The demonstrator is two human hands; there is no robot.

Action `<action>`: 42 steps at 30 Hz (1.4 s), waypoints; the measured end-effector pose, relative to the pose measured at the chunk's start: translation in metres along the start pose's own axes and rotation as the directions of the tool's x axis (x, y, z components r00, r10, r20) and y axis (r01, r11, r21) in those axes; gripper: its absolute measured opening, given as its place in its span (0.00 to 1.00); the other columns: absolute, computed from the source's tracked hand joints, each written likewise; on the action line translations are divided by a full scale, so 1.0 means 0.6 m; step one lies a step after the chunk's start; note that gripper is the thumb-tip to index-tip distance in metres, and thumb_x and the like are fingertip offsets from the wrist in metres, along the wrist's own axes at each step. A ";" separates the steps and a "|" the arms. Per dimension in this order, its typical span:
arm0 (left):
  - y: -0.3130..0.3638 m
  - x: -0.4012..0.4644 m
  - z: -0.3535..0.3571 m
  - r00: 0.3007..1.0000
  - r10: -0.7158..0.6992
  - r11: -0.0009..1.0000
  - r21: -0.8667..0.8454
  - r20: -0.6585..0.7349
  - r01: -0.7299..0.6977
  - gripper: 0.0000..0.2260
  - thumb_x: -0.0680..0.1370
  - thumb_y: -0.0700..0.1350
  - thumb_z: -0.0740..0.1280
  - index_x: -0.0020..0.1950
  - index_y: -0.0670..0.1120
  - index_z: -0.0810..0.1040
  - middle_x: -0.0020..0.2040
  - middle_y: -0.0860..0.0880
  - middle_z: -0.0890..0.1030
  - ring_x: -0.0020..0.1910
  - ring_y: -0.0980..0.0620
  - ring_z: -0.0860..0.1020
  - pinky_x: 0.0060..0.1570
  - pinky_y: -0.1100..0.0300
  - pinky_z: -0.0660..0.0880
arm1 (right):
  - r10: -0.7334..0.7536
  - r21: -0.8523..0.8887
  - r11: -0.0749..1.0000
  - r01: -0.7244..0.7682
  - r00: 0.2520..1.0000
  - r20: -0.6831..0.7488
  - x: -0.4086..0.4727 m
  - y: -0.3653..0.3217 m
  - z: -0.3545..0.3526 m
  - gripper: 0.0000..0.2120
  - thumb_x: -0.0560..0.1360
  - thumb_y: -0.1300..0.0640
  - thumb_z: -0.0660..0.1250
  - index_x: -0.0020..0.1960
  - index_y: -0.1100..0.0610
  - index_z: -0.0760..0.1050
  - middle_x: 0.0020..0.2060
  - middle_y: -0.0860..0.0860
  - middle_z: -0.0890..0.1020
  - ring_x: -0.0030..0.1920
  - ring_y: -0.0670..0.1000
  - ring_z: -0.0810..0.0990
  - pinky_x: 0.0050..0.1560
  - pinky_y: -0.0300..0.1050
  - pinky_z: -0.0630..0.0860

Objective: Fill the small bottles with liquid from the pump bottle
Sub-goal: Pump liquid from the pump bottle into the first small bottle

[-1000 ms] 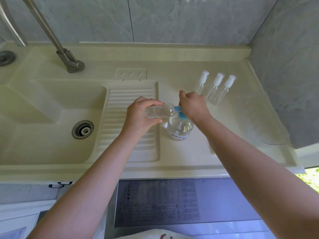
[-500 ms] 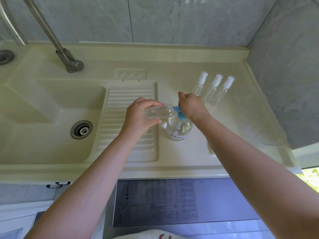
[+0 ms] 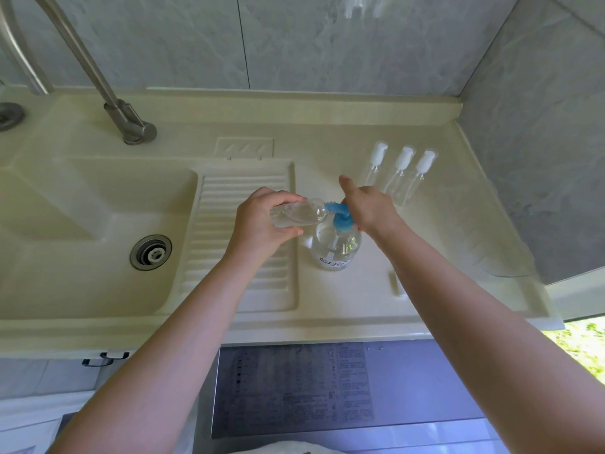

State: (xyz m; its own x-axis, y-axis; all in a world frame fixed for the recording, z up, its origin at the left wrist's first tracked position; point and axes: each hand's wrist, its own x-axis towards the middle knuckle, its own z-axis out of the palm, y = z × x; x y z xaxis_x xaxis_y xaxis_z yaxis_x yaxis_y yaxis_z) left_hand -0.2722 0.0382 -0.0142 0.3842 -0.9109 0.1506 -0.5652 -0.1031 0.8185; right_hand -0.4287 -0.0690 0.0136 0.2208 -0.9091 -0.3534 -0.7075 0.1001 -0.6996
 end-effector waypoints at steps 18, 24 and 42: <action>-0.002 -0.007 0.001 1.000 0.000 1.000 -0.005 0.008 0.000 0.24 0.61 0.39 0.81 0.53 0.57 0.82 0.48 0.55 0.78 0.48 0.66 0.75 0.52 0.75 0.67 | -0.001 -0.099 0.995 -0.003 0.999 -0.036 -0.001 -0.001 0.005 0.22 0.84 0.52 0.49 0.59 0.67 0.75 0.48 0.61 0.76 0.48 0.60 0.73 0.56 0.51 0.72; -0.007 -0.007 0.005 1.000 -0.005 1.000 0.009 0.017 0.005 0.24 0.61 0.38 0.81 0.54 0.53 0.84 0.47 0.56 0.77 0.46 0.68 0.75 0.50 0.77 0.66 | -0.062 -0.196 0.980 0.046 0.995 -0.077 0.002 0.006 0.021 0.24 0.85 0.50 0.46 0.58 0.66 0.75 0.46 0.59 0.73 0.46 0.57 0.69 0.50 0.49 0.68; -0.010 -0.009 0.009 0.999 -0.043 0.999 -0.009 0.028 0.043 0.24 0.61 0.38 0.81 0.53 0.54 0.83 0.48 0.55 0.78 0.47 0.63 0.76 0.50 0.77 0.66 | 0.000 -0.076 0.997 -0.005 0.998 -0.062 0.008 0.004 0.020 0.07 0.81 0.60 0.53 0.45 0.60 0.62 0.36 0.54 0.68 0.43 0.59 0.68 0.39 0.45 0.66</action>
State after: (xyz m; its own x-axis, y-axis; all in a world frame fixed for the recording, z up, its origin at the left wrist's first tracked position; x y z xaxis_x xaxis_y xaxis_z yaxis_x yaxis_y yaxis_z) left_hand -0.2745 0.0418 -0.0230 0.3876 -0.9164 0.1001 -0.5419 -0.1387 0.8289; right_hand -0.4211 -0.0683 0.0027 0.1786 -0.9324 -0.3143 -0.7574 0.0736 -0.6488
